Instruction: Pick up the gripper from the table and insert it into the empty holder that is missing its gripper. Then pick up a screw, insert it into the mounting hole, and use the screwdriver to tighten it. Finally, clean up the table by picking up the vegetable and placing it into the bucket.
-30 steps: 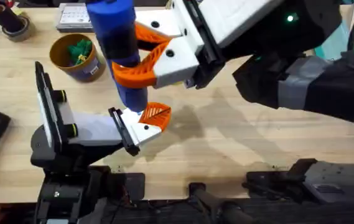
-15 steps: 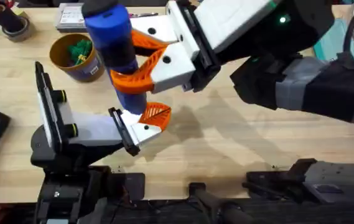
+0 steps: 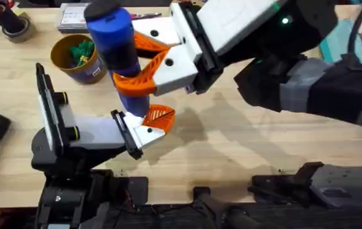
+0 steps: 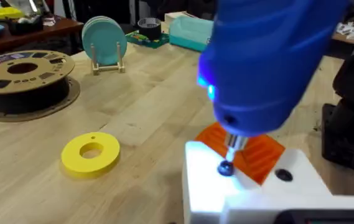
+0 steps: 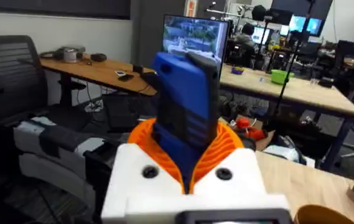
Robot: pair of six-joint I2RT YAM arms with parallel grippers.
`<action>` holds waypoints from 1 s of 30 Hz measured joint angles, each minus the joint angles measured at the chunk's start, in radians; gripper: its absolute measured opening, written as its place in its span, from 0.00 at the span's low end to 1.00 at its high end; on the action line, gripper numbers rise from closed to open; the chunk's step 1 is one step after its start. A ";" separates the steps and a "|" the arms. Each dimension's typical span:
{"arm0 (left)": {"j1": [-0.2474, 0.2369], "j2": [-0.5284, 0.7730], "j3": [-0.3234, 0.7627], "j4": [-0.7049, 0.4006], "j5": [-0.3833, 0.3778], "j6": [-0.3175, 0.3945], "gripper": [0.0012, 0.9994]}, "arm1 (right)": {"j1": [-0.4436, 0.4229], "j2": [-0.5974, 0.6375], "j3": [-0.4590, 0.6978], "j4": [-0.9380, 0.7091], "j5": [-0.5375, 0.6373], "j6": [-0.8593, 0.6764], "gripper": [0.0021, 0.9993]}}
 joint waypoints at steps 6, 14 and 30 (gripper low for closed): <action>0.000 0.000 0.000 0.000 0.000 0.000 0.01 | 0.000 0.019 0.000 -0.004 0.000 -0.003 0.02; 0.000 0.000 0.000 0.000 0.000 0.000 0.01 | 0.000 0.020 0.000 -0.007 0.000 -0.003 0.02; 0.000 0.000 0.000 0.000 0.000 0.000 0.01 | 0.000 0.020 0.000 -0.020 0.000 -0.003 0.02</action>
